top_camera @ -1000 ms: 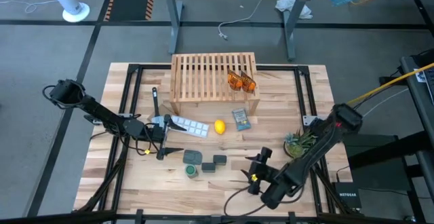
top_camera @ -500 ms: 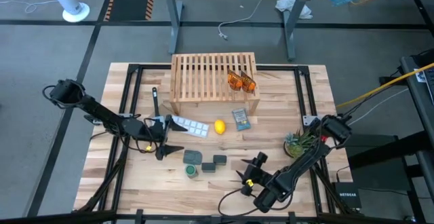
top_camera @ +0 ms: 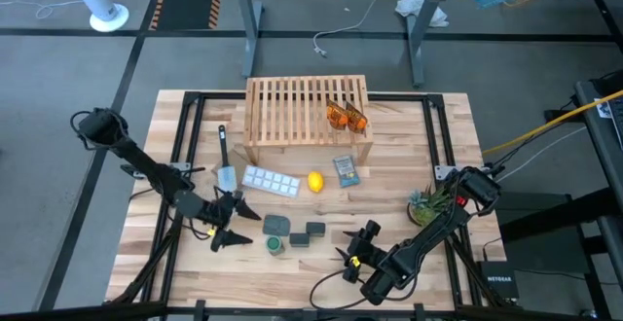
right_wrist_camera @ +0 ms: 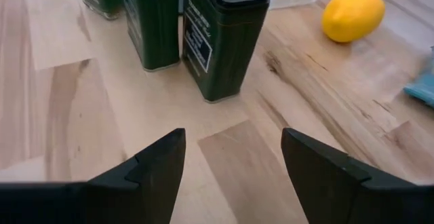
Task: Shelf spices
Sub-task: Put the green seasoning bottle on the shelf
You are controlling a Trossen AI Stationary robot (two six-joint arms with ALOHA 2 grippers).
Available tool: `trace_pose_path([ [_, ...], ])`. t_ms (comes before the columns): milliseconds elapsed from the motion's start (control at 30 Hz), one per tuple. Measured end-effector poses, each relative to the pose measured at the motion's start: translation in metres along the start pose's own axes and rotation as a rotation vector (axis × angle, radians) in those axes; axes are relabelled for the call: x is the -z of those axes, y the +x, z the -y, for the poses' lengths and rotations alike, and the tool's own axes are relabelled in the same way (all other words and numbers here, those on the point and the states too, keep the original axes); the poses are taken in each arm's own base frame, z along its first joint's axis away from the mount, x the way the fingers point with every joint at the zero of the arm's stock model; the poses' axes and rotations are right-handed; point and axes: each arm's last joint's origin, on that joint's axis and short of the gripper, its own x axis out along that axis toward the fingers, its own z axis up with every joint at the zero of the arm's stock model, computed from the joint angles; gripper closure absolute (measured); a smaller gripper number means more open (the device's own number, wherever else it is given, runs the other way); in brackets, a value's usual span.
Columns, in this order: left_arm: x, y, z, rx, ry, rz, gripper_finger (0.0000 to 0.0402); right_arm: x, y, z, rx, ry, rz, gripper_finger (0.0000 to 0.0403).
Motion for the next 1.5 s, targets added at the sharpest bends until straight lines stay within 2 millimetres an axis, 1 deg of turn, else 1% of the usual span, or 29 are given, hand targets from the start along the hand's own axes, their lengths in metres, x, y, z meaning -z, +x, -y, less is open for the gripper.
trace_pose_path([
  [200, 0.021, -0.007, 0.002, -0.165, -0.04, -0.056, 0.0034, 0.0, 0.0, -0.001, -0.016, 0.009, -0.015, 0.0152],
  [367, 0.036, -0.006, 0.008, -0.237, -0.046, -0.055, 0.0034, 0.0, 0.0, -0.001, -0.018, 0.039, -0.014, 0.0152],
  [433, 0.041, 0.001, 0.015, -0.247, -0.033, -0.064, 0.0034, 0.0, 0.0, -0.002, -0.019, 0.043, -0.013, 0.0152],
  [533, 0.049, 0.017, 0.027, -0.26, 0.005, -0.098, 0.0034, -0.001, 0.0, -0.002, -0.025, 0.051, -0.01, 0.0152],
  [633, 0.057, 0.036, 0.037, -0.282, 0.08, -0.117, 0.0034, -0.002, 0.0, -0.004, -0.036, 0.067, -0.005, 0.0152],
  [733, 0.063, 0.052, 0.043, -0.338, 0.145, -0.104, 0.0034, -0.002, 0.0, -0.004, -0.036, 0.065, -0.005, 0.0152],
  [867, 0.07, 0.066, 0.043, -0.401, 0.172, -0.085, 0.0034, -0.002, 0.0, -0.004, -0.036, 0.064, -0.005, 0.0152],
  [967, 0.074, 0.077, 0.043, -0.42, 0.152, -0.079, 0.0034, -0.001, 0.0, -0.004, -0.034, 0.059, -0.005, 0.0152],
  [1200, 0.082, 0.101, 0.04, -0.464, 0.165, -0.084, 0.0034, -0.002, 0.0, -0.003, -0.029, 0.034, 0.003, 0.0152],
  [1300, 0.083, 0.107, 0.037, -0.496, 0.189, -0.071, 0.0036, -0.002, 0.0, -0.003, -0.029, 0.033, 0.004, 0.0152],
  [1400, 0.081, 0.108, 0.036, -0.511, 0.193, -0.059, 0.0055, -0.002, 0.0, -0.003, -0.029, 0.032, 0.003, 0.0152],
  [1500, 0.081, 0.108, 0.036, -0.515, 0.22, -0.063, 0.0096, -0.002, 0.0, -0.003, -0.029, 0.033, 0.004, 0.0152],
])
